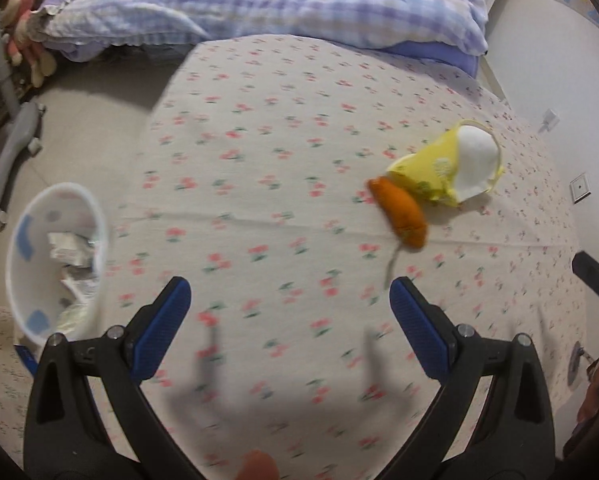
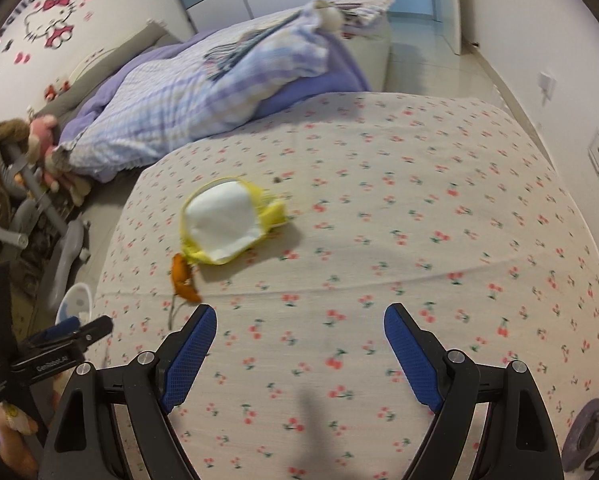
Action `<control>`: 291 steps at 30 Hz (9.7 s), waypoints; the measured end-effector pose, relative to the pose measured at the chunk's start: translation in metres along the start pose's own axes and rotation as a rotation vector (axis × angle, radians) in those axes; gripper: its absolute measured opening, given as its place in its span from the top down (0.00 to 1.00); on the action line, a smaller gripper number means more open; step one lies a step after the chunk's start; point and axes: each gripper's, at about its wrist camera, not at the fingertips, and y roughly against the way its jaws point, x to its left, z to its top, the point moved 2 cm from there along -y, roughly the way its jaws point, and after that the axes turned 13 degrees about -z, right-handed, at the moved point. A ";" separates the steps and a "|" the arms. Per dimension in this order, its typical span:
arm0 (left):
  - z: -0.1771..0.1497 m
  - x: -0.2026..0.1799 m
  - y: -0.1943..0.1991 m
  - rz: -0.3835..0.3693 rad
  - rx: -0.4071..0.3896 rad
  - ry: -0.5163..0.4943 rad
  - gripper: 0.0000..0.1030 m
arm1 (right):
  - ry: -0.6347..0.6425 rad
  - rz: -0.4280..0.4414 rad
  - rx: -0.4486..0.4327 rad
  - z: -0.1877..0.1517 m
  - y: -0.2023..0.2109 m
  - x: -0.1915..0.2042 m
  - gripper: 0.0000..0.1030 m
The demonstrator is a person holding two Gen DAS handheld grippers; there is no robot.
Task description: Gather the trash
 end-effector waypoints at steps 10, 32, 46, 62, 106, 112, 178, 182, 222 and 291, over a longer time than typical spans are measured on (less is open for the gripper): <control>0.012 -0.041 -0.038 -0.145 -0.024 0.005 0.24 | -0.051 -0.029 0.023 0.002 -0.014 -0.035 0.15; 0.021 -0.007 -0.018 -0.149 -0.032 0.031 0.80 | -0.145 0.075 0.093 0.026 -0.041 0.010 0.00; 0.017 0.069 0.035 -0.060 -0.093 0.052 0.81 | -0.398 0.182 0.129 0.057 -0.080 0.073 0.00; 0.007 0.116 0.043 -0.090 -0.055 0.108 0.43 | -0.439 0.102 0.200 0.048 -0.121 0.080 0.18; -0.010 0.164 0.071 0.013 -0.053 0.128 0.78 | 0.108 0.187 0.043 0.009 0.009 0.174 0.19; -0.016 0.203 0.086 0.038 -0.103 0.166 0.76 | 0.178 0.225 0.049 -0.001 0.009 0.226 0.19; -0.107 0.196 0.148 0.172 -0.151 0.164 0.05 | 0.381 0.210 -0.088 -0.080 0.054 0.251 0.00; -0.119 0.184 0.146 0.163 -0.169 0.164 0.05 | 0.390 0.175 -0.132 -0.096 0.062 0.230 0.00; -0.152 0.133 0.133 0.199 -0.281 0.103 0.05 | 0.401 0.070 -0.282 -0.152 0.071 0.170 0.00; -0.147 0.127 0.136 0.200 -0.299 0.080 0.05 | 0.353 0.054 -0.288 -0.140 0.066 0.170 0.00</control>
